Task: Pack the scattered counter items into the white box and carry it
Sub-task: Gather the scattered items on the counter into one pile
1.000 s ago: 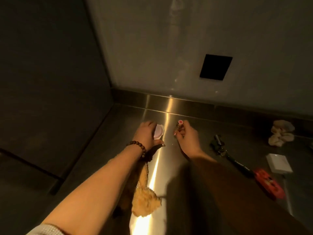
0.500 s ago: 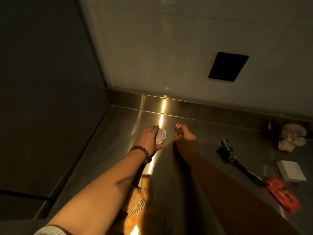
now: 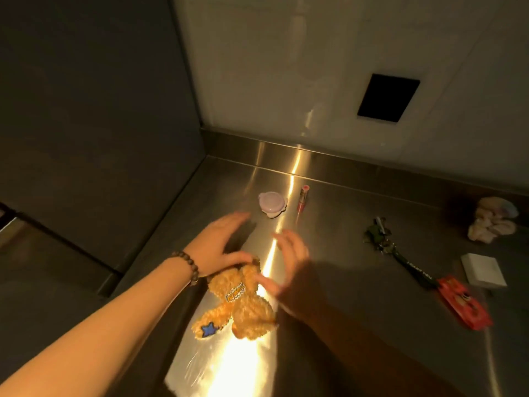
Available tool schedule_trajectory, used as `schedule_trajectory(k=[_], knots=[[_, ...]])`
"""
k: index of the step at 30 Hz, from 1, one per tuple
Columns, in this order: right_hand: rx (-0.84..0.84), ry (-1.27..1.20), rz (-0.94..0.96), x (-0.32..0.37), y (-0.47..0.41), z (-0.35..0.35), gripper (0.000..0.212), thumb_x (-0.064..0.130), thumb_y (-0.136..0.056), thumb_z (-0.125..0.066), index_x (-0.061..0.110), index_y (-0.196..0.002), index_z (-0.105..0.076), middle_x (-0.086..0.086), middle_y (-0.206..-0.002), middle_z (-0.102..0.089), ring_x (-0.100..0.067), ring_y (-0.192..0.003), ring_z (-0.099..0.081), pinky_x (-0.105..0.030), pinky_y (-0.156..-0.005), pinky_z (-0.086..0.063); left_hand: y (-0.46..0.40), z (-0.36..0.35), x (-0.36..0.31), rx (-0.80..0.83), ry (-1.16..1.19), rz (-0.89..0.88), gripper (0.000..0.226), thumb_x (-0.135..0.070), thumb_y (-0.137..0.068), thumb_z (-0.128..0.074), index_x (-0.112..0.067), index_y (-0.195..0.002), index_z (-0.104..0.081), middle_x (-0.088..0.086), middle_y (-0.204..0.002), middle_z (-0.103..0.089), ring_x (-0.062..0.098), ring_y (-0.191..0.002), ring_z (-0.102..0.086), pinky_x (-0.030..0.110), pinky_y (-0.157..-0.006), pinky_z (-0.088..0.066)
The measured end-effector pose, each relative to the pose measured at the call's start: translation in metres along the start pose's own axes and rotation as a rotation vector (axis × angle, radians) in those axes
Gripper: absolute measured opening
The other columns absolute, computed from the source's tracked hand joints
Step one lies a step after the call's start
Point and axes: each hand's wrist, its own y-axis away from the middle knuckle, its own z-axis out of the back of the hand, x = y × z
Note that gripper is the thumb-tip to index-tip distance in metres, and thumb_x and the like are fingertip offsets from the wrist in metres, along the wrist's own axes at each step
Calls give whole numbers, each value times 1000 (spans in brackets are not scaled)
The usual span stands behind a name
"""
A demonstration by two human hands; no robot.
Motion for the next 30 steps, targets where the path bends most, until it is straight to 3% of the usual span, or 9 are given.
schedule_trajectory(k=[3,5,7,10,16,21,23,27,30], knots=[[194,116,179,11,46,-14,93,81,-62,-57,28,-136,-40,-4,-141,-44,-21,-122,-48,-34,-99,-40,51,-8,2,151,-94,-48,104,-83,-63,-53,-30,-146,-20,-6,-150,-29,11,-139,-16,41,-116,-12],[321,183,185,10,63,-19,91,82,-64,-53,34,-138,-33,-3,-143,-41,-21,-125,-44,-35,-102,-35,71,-15,3,196,-156,-44,106,-85,-61,-52,-30,-146,-22,-11,-149,-29,10,-140,-11,42,-117,-3],[417,214,163,7,68,-22,80,73,-69,-53,33,-136,-34,-2,-138,-43,-23,-123,-44,-39,-104,-38,79,-17,2,196,-184,-14,102,-84,-61,-53,-29,-144,-28,-11,-146,-34,11,-140,-16,42,-116,-3],[487,194,134,7,63,-20,65,54,-76,-57,26,-133,-42,-1,-125,-47,-21,-113,-47,-41,-96,-44,82,-14,-3,110,-228,26,78,-78,-68,-52,-31,-130,-46,-10,-128,-51,11,-127,-39,36,-115,-9],[323,25,94,10,-1,31,57,36,-78,-61,25,-131,-44,6,-126,-47,-11,-115,-44,-30,-98,-43,48,17,-26,-162,-84,33,55,-62,-72,-55,-32,-118,-46,-15,-107,-54,5,-100,-51,44,-106,-31],[129,-59,65,15,-113,91,59,24,-71,-73,21,-125,-50,1,-117,-52,-13,-107,-49,-23,-82,-42,-46,73,-43,-432,-40,-7,49,-44,-73,-67,-19,-112,-53,-2,-97,-63,18,-87,-59,44,-86,-46],[87,-100,-13,6,-156,104,57,18,-74,-76,20,-126,-52,1,-115,-48,-13,-103,-53,-18,-81,-42,-90,84,-46,-453,-54,20,45,-35,-75,-72,-15,-112,-55,4,-99,-65,24,-90,-60,45,-86,-47],[120,-187,-204,-27,-206,105,59,13,-77,-76,16,-129,-51,-5,-125,-52,-20,-112,-57,-33,-98,-48,-159,80,-32,-371,-52,133,39,-31,-78,-71,-15,-111,-57,9,-108,-64,27,-99,-59,44,-91,-45],[148,-234,-298,-47,-213,93,56,9,-74,-78,12,-125,-54,0,-111,-62,-17,-103,-62,-22,-85,-49,-186,60,-11,-267,-68,169,40,-32,-79,-69,-18,-113,-55,7,-110,-63,25,-102,-58,43,-93,-43]])
